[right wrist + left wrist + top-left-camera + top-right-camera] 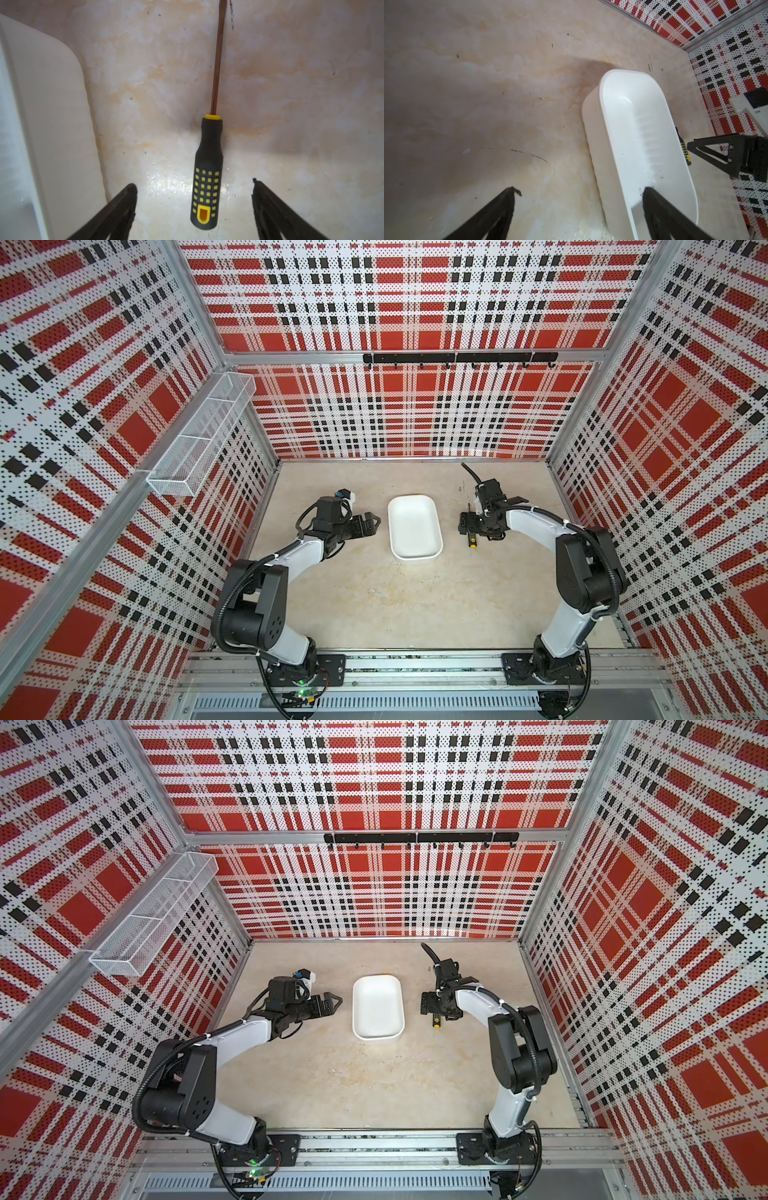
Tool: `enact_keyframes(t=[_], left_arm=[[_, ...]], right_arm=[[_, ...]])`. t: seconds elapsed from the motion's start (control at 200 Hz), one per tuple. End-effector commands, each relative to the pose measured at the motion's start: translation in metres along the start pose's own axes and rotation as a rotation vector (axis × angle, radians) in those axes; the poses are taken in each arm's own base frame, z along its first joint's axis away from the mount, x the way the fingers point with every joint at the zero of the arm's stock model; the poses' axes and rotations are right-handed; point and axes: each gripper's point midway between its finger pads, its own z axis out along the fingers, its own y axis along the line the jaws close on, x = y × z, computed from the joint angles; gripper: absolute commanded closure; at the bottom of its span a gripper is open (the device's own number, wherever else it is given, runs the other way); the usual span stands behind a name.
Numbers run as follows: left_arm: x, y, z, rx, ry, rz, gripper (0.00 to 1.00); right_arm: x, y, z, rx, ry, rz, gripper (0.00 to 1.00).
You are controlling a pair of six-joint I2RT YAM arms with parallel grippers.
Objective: Put the screwdriver in the bin
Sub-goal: Pick up the screwdriver from the middle-right of the table.
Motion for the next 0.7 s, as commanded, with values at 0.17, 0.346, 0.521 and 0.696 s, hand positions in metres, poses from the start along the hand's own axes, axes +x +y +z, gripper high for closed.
enact_keyframes(t=[0.17,0.346,0.521,0.696], left_arm=[[0.009,0.0,0.007,0.029,0.062,-0.023,0.02],[0.008,-0.001,0.007,0.054,0.049,-0.032,0.02],[0.01,-0.001,0.007,0.06,0.055,-0.064,0.02],[0.015,0.002,0.01,0.046,0.088,-0.067,0.02]], right_arm=[[0.011,-0.01,0.012,0.102,0.064,0.013,0.18],[0.015,-0.009,0.017,0.117,0.091,0.0,0.23],[0.019,-0.01,0.025,0.129,0.124,-0.009,0.3],[0.017,-0.01,0.029,0.135,0.135,-0.01,0.4]])
